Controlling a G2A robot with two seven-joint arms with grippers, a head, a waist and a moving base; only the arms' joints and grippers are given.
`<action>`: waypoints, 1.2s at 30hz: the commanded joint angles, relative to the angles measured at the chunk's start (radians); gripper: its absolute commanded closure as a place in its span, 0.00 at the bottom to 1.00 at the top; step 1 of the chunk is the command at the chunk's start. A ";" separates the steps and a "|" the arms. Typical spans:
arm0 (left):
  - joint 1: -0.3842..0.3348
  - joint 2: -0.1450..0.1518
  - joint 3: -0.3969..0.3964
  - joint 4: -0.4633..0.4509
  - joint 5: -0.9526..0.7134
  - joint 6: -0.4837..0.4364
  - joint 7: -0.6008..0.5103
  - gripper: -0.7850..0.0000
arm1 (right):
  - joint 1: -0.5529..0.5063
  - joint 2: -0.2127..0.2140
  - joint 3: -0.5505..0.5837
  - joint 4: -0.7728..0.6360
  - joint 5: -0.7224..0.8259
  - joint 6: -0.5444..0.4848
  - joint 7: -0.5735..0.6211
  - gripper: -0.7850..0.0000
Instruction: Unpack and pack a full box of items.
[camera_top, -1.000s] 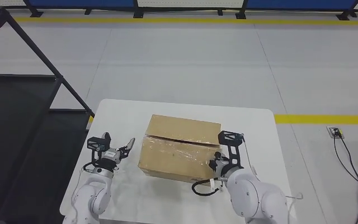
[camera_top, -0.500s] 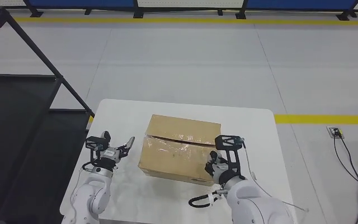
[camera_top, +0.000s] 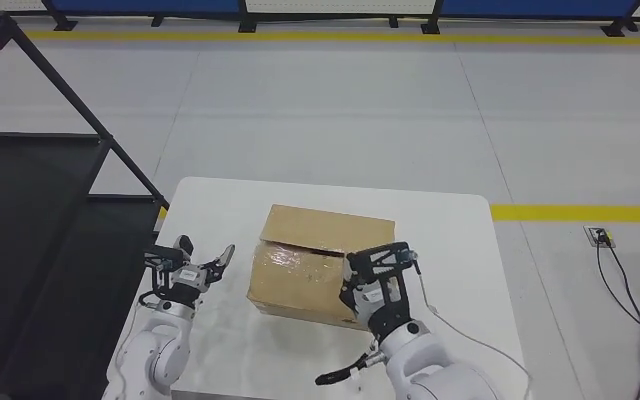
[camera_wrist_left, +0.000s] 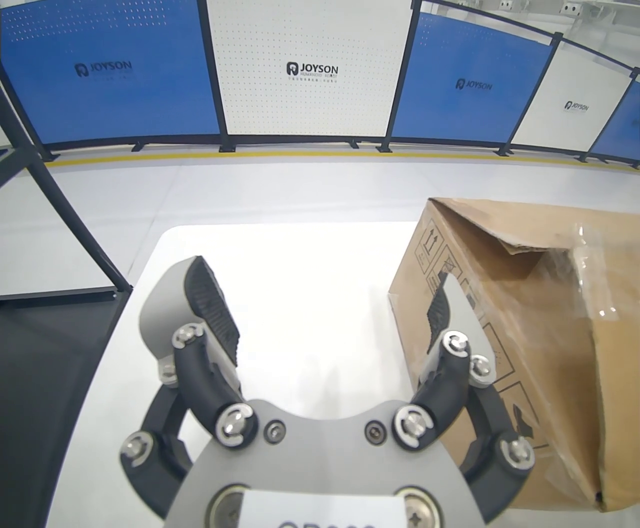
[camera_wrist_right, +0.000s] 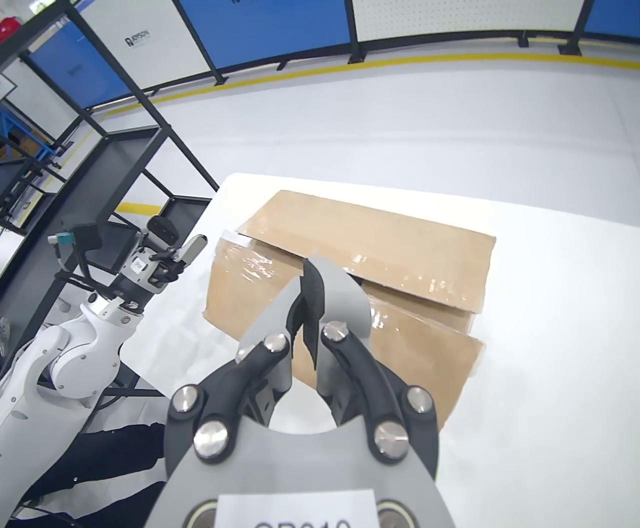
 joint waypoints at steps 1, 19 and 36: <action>0.001 0.000 -0.001 0.003 -0.007 -0.003 0.003 0.00 | 0.010 -0.002 -0.010 0.008 0.002 -0.027 -0.010 1.00; 0.006 0.007 0.009 -0.004 -0.006 -0.037 0.006 0.00 | -0.039 -0.002 -0.042 -0.027 0.037 -0.226 -0.158 1.00; 0.044 0.017 -0.066 -0.104 -0.095 -0.056 0.024 0.00 | -0.087 0.002 0.006 -0.013 0.092 -0.239 -0.200 1.00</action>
